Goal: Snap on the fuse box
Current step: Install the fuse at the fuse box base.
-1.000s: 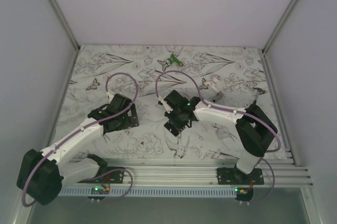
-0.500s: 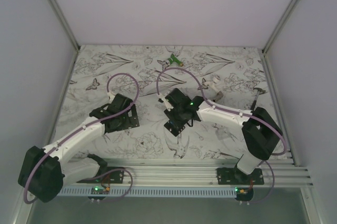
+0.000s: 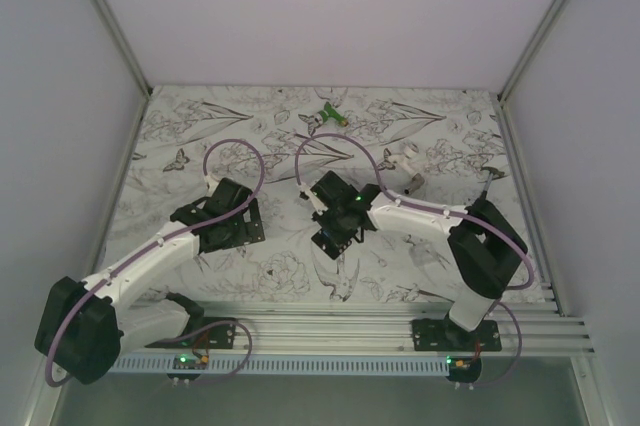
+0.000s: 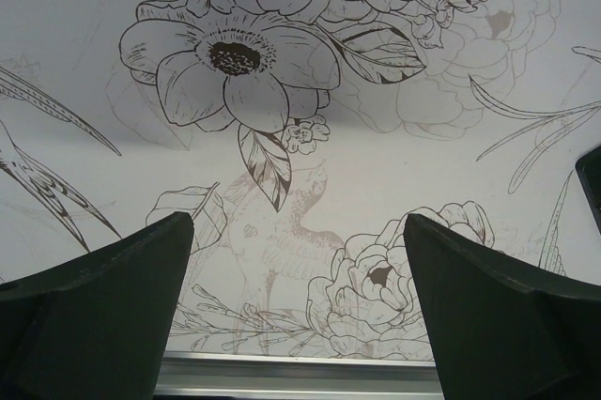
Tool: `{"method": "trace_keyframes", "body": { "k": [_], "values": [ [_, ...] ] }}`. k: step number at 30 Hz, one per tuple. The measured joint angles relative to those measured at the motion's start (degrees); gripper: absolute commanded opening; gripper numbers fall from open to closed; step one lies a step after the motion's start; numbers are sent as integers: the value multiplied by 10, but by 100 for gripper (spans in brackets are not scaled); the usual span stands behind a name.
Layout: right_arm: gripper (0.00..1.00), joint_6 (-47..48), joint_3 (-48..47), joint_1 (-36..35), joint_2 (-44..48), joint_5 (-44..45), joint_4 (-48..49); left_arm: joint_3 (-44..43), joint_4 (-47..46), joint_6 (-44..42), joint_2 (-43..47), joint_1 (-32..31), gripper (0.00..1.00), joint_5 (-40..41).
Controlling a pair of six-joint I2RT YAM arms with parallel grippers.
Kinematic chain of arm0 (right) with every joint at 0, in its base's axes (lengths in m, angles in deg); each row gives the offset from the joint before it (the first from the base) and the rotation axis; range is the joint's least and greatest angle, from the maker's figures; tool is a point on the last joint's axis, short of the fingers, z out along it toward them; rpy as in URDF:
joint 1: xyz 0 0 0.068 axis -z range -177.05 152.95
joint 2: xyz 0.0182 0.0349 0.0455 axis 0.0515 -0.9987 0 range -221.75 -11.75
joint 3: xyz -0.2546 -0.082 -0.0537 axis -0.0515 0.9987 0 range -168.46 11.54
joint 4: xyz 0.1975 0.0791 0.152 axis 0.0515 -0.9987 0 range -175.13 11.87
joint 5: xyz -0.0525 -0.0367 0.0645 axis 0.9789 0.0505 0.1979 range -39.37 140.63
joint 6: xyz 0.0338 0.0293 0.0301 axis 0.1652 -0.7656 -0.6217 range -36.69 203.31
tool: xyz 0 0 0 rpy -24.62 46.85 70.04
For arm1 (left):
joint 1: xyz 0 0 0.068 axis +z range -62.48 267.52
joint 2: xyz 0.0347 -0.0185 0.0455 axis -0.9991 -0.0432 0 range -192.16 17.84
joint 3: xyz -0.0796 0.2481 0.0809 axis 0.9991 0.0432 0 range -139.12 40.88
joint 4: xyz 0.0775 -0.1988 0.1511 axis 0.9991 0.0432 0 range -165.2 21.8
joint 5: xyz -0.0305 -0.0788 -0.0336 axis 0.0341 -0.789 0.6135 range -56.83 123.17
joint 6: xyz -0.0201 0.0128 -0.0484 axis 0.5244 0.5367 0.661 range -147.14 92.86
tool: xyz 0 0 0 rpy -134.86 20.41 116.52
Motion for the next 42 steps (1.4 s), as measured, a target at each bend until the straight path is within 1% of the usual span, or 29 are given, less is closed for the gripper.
{"method": "trace_keyframes", "body": {
  "k": [2, 5, 7, 21, 33, 42],
  "values": [
    [10, 0, 0, -1, -1, 0, 0, 0, 0, 0, 0, 0, 100, 0],
    [2, 0, 0, -2, -1, 0, 0, 0, 0, 0, 0, 0, 100, 0],
    [0, 0, -1, -2, -2, 0, -2, 0, 0, 0, 0, 0, 100, 0],
    [0, 2, -15, -1, -17, 8, -9, 0, 0, 0, 0, 0, 100, 0],
    [0, -3, 24, 9, 0, -10, 30, 0, 0, 0, 0, 0, 100, 0],
    [0, -7, -28, 19, -36, -19, -24, 0, 0, 0, 8, 0, 100, 0]
  ]
}}
